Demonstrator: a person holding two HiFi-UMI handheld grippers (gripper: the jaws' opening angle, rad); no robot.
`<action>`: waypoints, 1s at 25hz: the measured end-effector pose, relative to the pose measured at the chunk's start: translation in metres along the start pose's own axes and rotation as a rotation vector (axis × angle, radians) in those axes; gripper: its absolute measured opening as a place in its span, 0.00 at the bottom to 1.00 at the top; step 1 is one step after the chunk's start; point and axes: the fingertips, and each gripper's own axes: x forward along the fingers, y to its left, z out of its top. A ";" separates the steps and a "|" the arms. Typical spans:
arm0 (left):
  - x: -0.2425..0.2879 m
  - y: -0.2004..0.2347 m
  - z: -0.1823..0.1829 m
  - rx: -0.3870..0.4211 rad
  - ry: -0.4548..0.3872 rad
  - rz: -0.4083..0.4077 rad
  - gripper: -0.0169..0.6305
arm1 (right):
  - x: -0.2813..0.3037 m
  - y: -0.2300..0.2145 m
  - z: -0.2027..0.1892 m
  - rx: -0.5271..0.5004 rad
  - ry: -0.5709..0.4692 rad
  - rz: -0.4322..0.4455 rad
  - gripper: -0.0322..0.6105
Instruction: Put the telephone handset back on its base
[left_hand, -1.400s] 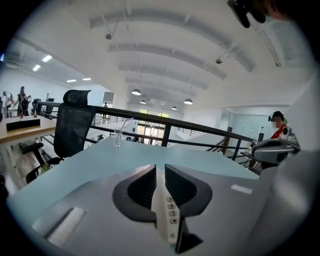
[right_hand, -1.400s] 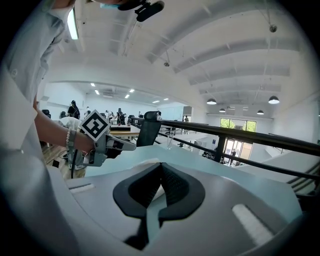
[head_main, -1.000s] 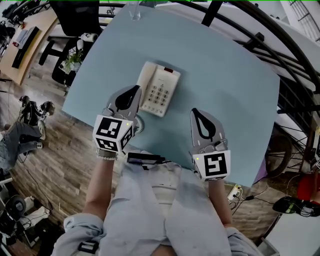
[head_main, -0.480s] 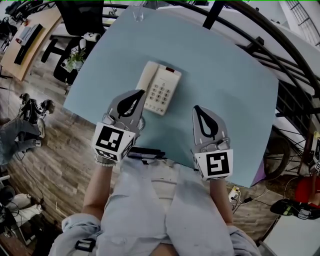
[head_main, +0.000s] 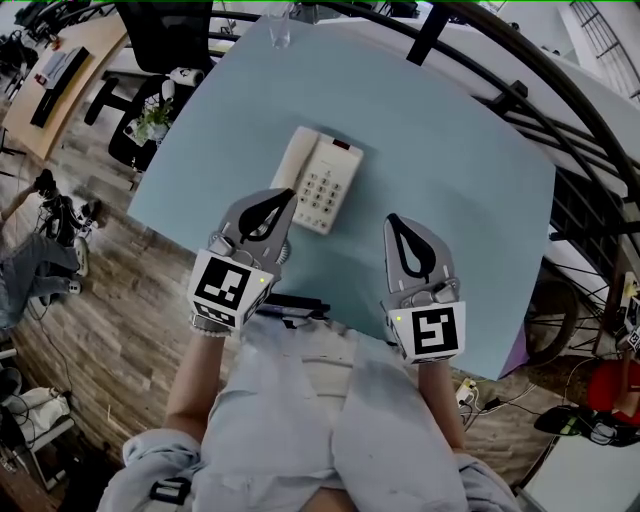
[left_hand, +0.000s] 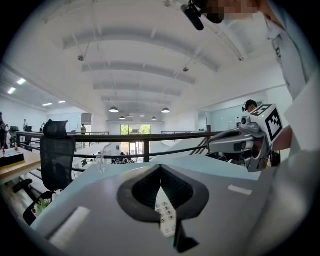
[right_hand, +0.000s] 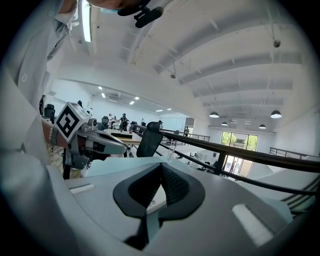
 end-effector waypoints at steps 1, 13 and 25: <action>0.000 -0.001 0.000 0.006 0.000 -0.001 0.03 | 0.000 0.000 0.000 -0.001 -0.001 -0.001 0.06; -0.001 -0.003 -0.004 0.014 0.013 -0.004 0.03 | -0.004 0.000 -0.004 0.000 0.005 -0.007 0.06; 0.000 -0.002 -0.007 0.012 0.022 -0.004 0.03 | -0.003 0.002 -0.008 -0.005 0.021 -0.001 0.06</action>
